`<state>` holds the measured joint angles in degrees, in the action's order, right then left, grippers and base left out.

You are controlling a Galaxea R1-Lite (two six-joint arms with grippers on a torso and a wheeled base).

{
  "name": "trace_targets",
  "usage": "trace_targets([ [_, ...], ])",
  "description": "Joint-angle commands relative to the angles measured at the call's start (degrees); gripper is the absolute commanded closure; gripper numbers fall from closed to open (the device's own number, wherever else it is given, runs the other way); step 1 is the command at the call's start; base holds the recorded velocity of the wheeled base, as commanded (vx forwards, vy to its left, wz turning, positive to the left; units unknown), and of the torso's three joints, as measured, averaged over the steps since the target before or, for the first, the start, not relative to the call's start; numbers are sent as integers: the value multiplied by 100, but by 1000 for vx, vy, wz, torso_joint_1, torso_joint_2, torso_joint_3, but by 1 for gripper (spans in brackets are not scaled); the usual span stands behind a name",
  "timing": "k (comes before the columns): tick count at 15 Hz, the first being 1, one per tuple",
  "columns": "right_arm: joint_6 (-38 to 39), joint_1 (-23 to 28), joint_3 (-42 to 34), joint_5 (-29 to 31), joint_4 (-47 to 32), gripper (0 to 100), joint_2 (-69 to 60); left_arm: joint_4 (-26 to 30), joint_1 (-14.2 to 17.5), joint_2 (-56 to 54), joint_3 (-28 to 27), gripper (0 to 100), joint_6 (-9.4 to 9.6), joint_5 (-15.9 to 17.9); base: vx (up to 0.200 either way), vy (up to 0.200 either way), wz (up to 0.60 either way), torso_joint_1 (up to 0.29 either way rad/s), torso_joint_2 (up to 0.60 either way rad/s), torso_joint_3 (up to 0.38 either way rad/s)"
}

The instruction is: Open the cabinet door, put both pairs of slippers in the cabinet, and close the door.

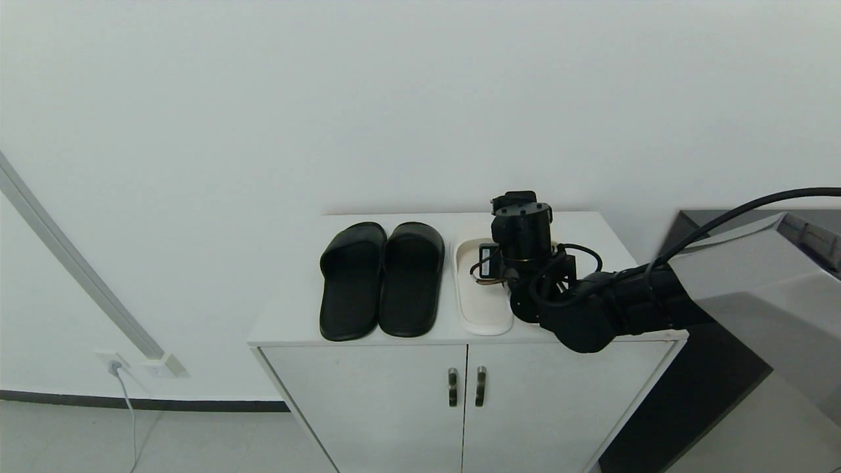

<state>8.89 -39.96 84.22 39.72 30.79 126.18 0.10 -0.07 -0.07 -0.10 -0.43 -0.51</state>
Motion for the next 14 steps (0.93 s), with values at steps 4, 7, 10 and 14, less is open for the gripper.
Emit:
trace_targets([
  [4, -36, -21, -416, 10, -3, 100, -577, -1, -1, 7, 1, 100, -1, -10, 0, 0, 0, 0, 0, 0],
  [7, -414, -231, -1813, -271, 515, 100, -1623, -1, -1, 7, 1, 100, 8, -2, 0, 0, 0, 0, 0, 0],
  [10, -766, -539, -3008, -799, 1254, 100, -2423, -1, -1, 7, 1, 100, 8, -10, 0, 0, 0, 0, 0, 0],
  [14, -836, -724, -4081, -2108, 1262, 100, -3355, -1, -1, 7, 10, 100, 34, -2, 0, 0, 0, 0, 0, 0],
])
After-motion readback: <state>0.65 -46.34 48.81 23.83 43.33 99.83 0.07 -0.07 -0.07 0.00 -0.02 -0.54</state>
